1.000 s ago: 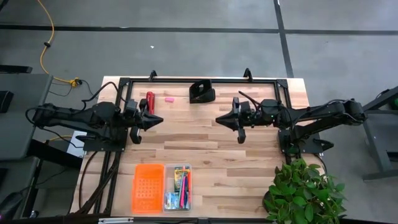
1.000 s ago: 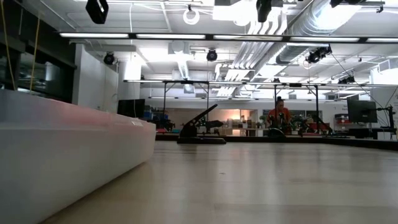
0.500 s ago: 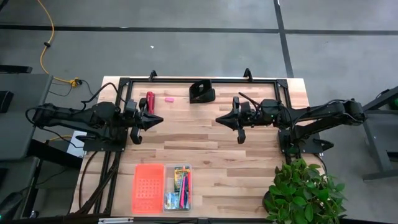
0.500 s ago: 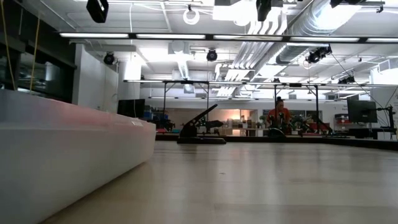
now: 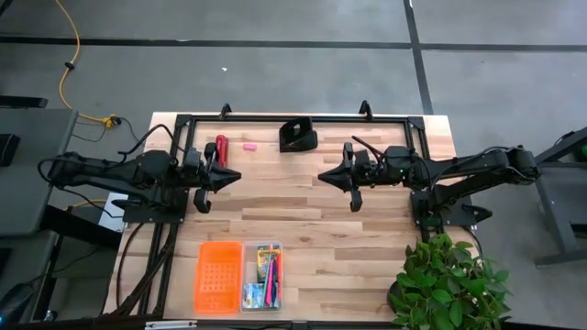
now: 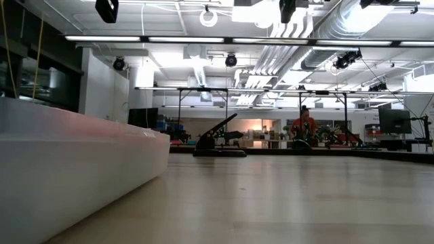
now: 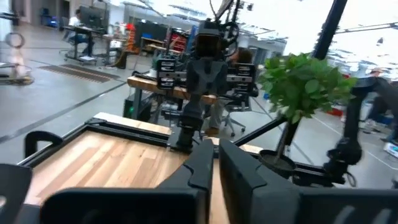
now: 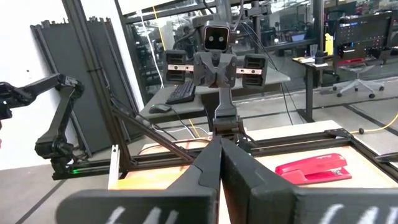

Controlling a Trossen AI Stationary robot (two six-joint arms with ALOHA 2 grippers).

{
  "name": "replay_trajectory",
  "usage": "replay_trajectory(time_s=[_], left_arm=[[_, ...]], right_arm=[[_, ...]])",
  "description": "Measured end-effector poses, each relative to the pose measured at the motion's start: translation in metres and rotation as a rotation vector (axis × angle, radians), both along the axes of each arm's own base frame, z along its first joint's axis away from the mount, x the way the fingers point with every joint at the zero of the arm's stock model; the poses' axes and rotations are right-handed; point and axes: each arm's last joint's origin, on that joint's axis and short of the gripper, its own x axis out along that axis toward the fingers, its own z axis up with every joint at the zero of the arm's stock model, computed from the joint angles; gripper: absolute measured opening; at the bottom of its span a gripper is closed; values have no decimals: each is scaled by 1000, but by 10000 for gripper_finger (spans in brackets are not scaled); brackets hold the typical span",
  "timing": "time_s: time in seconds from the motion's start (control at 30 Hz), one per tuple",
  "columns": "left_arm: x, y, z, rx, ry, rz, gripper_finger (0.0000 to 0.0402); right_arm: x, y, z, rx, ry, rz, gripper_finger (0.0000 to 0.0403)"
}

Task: Pack school essentials
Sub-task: Put the pink eraser into the supply box

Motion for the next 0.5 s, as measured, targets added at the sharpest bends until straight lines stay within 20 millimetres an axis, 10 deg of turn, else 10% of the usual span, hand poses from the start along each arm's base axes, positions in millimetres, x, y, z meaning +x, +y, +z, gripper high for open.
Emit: replay_trajectory(time_s=[0.3, 0.5], left_arm=[[20, 14, 8, -11, 176, 231, 144], [37, 62, 14, -143, 418, 535, 222]], right_arm=[[0, 0, 0, 4, 0, -2, 0], [0, 0, 0, 28, 2, -4, 0]])
